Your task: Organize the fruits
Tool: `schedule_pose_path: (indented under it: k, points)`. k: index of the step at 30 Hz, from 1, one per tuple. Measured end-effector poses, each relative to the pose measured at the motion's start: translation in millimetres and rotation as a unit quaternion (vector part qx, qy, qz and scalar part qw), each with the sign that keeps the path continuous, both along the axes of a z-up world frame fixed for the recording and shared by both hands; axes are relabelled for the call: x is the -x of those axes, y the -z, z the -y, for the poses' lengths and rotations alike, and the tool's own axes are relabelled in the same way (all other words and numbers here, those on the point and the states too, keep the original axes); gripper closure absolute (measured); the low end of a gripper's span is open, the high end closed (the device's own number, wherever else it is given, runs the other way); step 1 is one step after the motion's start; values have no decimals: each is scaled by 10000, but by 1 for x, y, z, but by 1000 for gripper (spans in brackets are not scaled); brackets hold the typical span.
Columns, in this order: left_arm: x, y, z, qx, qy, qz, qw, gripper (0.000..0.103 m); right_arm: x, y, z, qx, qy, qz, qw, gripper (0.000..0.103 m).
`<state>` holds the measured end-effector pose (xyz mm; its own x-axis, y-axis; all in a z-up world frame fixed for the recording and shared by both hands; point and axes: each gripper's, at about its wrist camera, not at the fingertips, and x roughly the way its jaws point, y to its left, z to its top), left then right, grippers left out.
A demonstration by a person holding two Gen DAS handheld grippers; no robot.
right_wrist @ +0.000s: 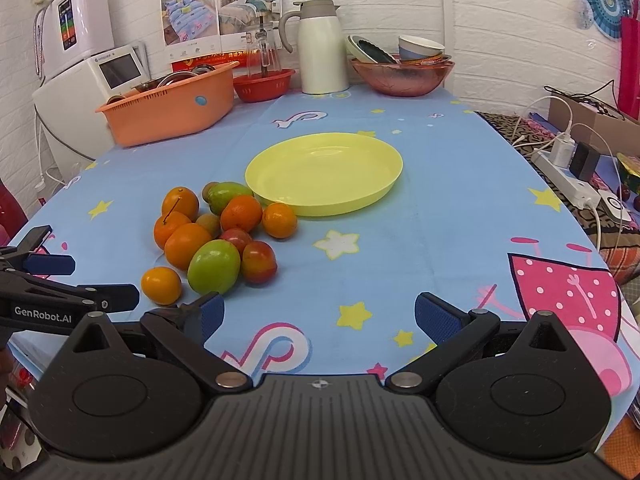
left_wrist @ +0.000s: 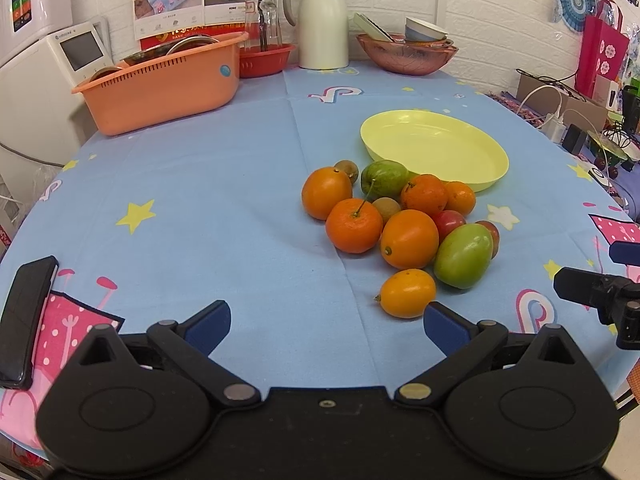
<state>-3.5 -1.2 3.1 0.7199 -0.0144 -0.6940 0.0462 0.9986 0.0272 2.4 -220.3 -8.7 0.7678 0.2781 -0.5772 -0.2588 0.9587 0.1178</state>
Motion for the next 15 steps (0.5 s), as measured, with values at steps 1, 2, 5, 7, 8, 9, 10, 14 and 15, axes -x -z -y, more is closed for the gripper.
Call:
schedule_pose_path:
  k: [1,2,5,7,8,9,10,14,15]
  points:
    - [0,0,0,2,-1,-2,10000,0,0,0,0,1,-2,1,10000,0]
    - [0,0,0,3,1,-1,10000,0,0,0,0,3,-3,0,10000,0]
    - [0,0,0,5,3,0,10000,0,-1,1,-2,15,-17,-8,10000,0]
    - [0,0,0,4,4,-2,10000,0,-1,1,-3,18,-31,-13,10000,0]
    - [0,0,0,6,6,-4,10000,0,-1,1,-4,19,-38,-15,10000,0]
    - [0,1,-1,8,9,-10,10000,0,-1,1,-4,20,-44,-17,10000,0]
    - [-1,2,-1,13,7,-18,10000,0,-1,1,-4,22,-49,-19,10000,0]
    - [-3,3,-2,18,-1,-30,10000,0,-3,2,-4,16,-68,-27,10000,0]
    - [-2,2,-2,17,3,-28,10000,0,-3,2,-4,17,-66,-28,10000,0]
